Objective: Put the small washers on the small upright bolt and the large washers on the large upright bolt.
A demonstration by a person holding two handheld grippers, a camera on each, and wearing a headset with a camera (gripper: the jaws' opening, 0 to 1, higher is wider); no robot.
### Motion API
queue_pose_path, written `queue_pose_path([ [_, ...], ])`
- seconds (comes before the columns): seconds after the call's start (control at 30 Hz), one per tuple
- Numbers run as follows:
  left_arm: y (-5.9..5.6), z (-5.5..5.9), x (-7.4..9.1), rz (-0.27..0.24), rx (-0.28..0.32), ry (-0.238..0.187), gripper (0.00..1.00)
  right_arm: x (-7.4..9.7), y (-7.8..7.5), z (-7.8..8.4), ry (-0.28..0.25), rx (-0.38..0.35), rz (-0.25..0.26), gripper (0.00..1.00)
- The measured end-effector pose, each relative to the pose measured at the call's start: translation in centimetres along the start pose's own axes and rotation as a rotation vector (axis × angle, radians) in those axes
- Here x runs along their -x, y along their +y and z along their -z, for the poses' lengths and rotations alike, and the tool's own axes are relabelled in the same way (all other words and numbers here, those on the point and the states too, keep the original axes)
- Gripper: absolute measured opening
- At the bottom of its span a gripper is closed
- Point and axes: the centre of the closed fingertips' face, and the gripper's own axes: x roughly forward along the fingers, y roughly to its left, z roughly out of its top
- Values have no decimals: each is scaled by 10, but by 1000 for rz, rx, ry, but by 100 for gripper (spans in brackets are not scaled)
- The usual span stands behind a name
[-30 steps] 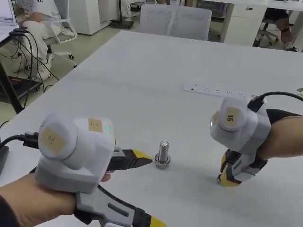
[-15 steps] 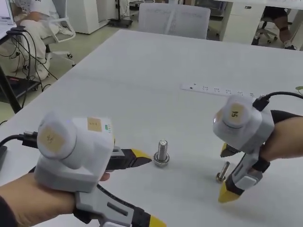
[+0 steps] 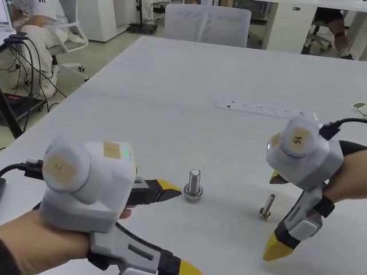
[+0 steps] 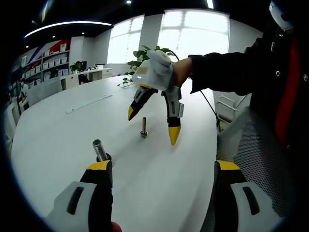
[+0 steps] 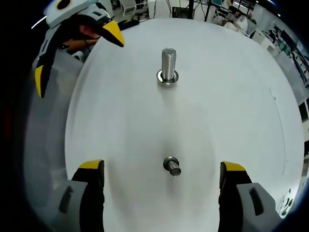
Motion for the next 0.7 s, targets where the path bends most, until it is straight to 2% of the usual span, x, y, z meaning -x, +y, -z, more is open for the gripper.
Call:
queue_pose_path([
  [0.4,3,-2,2,-9,2,-6,87,15,6,7,-60,-34,46,100],
  [0.7,7,-5,6,-27,8,-18,87,31,10,3,-133,-70,96,100],
])
